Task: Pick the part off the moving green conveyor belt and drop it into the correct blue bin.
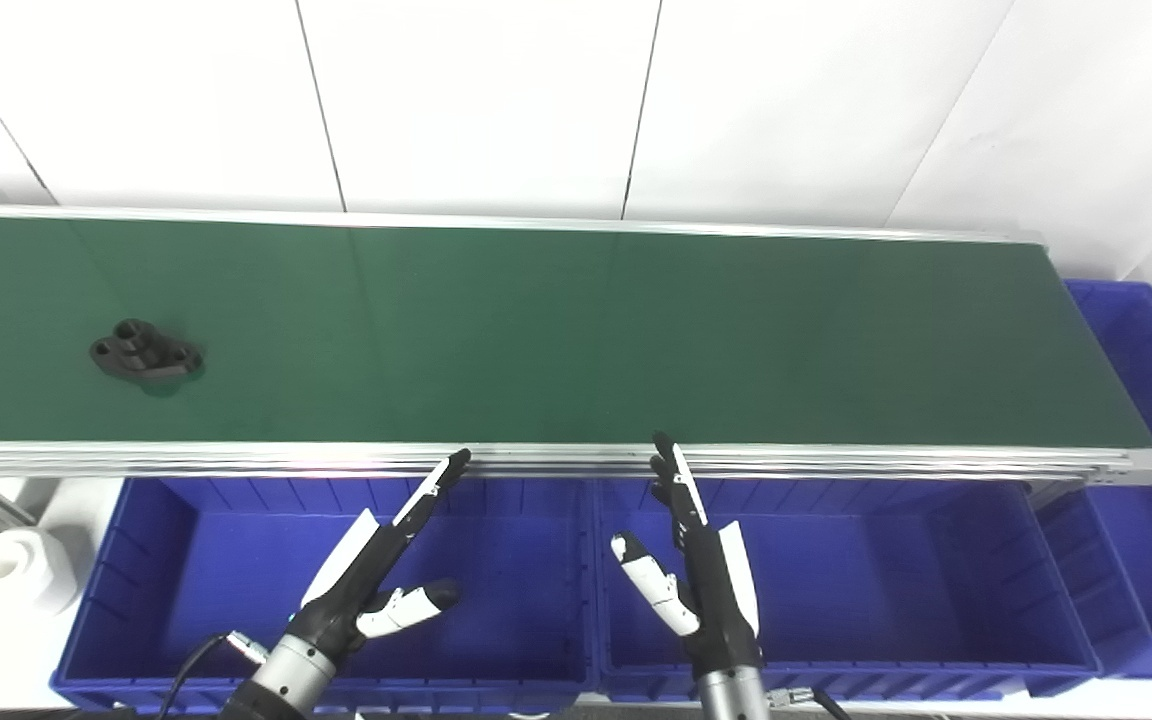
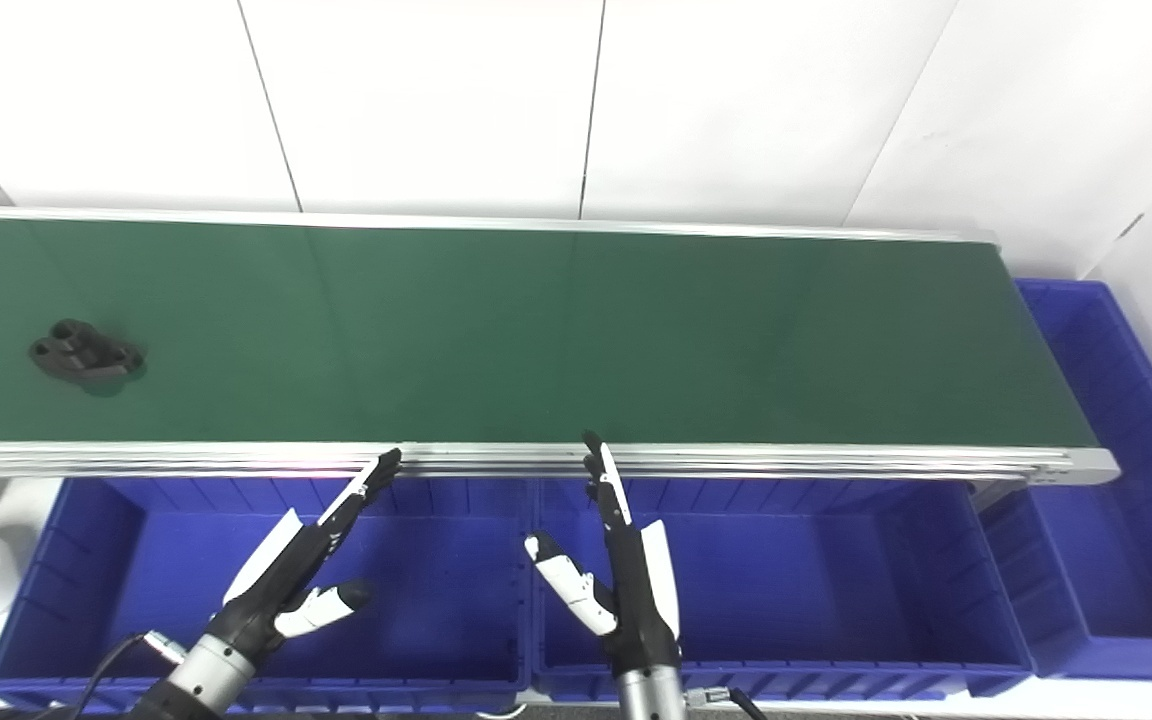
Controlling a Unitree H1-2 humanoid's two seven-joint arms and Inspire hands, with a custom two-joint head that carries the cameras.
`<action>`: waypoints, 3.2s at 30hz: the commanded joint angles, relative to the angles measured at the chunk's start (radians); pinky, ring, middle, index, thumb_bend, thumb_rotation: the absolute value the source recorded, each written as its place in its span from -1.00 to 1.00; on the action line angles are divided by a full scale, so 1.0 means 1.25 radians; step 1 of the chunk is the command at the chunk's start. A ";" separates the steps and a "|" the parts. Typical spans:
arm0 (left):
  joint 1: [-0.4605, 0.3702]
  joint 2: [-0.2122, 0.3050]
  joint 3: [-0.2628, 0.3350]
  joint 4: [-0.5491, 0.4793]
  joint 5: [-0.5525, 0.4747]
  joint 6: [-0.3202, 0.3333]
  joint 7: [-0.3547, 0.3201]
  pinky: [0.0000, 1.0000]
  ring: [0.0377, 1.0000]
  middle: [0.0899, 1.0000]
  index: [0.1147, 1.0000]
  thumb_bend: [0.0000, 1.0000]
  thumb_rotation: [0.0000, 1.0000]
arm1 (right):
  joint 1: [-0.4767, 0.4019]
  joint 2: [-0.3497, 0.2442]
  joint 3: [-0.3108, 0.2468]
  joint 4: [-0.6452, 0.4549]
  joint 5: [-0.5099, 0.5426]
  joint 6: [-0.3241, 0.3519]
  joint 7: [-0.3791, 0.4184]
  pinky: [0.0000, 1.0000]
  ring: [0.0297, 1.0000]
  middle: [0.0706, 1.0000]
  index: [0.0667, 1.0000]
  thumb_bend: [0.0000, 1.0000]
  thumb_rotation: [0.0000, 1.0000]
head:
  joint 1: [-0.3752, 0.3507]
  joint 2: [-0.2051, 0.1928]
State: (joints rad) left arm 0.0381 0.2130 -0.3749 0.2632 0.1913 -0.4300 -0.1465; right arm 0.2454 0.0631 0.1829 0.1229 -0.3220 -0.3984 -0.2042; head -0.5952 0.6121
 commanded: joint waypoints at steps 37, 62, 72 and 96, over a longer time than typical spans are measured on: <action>0.054 -0.137 -0.004 -0.036 0.005 -0.031 0.078 1.00 1.00 1.00 1.00 0.53 0.73 | 0.065 -0.082 -0.039 -0.097 0.053 -0.016 0.069 0.84 0.90 0.93 0.97 0.57 0.82 | 0.171 -0.005; 0.059 -0.146 0.016 0.000 0.029 -0.031 0.078 1.00 1.00 1.00 1.00 0.57 0.50 | 0.054 -0.102 -0.031 -0.033 0.046 -0.057 0.064 0.84 0.91 0.95 0.98 0.55 0.82 | 0.311 -0.096; 0.031 -0.131 -0.047 0.051 0.061 -0.032 0.156 0.80 0.97 1.00 1.00 0.66 0.36 | 0.040 -0.157 0.019 0.018 0.098 -0.057 0.023 0.92 0.97 1.00 1.00 0.53 0.88 | 0.406 -0.176; 0.018 -0.117 -0.102 0.059 0.079 -0.032 0.212 0.76 0.94 1.00 1.00 0.69 0.27 | 0.052 -0.184 0.051 -0.027 0.116 -0.057 -0.071 1.00 1.00 1.00 1.00 0.36 0.94 | 0.441 -0.160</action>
State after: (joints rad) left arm 0.0816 0.0622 -0.4967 0.3525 0.2728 -0.4324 0.0931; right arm 0.3063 -0.1572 0.2452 0.1297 -0.1707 -0.4127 -0.2596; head -0.0399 0.4019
